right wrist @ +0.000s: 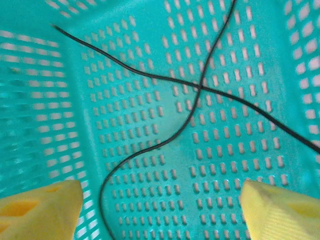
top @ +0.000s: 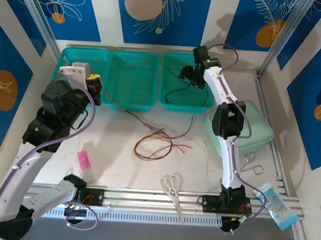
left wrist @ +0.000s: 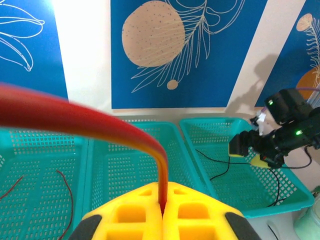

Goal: Untangle the cables

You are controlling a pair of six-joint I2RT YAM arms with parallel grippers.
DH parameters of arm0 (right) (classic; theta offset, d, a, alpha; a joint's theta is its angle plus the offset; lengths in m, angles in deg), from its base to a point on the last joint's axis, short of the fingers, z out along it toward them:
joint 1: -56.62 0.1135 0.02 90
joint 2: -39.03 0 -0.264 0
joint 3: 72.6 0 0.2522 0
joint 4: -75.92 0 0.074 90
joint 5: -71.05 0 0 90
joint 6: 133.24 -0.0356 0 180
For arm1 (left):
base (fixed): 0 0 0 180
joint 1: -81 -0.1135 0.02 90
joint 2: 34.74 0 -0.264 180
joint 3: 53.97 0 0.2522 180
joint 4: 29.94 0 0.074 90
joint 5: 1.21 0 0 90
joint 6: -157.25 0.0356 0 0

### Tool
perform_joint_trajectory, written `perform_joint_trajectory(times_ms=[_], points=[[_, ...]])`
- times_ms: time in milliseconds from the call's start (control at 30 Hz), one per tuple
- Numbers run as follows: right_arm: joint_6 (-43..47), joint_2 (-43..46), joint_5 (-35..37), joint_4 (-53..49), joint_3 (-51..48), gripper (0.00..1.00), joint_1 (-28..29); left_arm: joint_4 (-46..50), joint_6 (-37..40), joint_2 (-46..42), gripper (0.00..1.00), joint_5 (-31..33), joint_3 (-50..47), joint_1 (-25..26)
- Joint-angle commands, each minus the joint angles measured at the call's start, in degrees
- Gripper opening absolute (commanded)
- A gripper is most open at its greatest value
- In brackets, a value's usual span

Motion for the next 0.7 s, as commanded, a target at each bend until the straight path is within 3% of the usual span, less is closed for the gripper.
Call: perform_joint_trajectory(times_ms=[0,200,367,667], points=[[1.86,4.65,-0.68,-4.21,2.81,0.86,0.03,0.21,1.80,1.65,0.00,-0.80,4.13,-0.50],[2.67,13.47,-2.99,-1.64,-5.78,0.89,-0.14,1.53,8.20,6.23,0.00,5.70,10.85,-0.45],[2.79,20.50,-10.84,1.79,-13.69,0.89,0.19,1.32,14.74,12.50,0.00,12.51,17.91,-0.50],[3.79,29.52,-14.09,4.49,-21.67,0.89,0.81,-5.44,27.86,24.86,0.00,24.36,26.91,-3.47]])
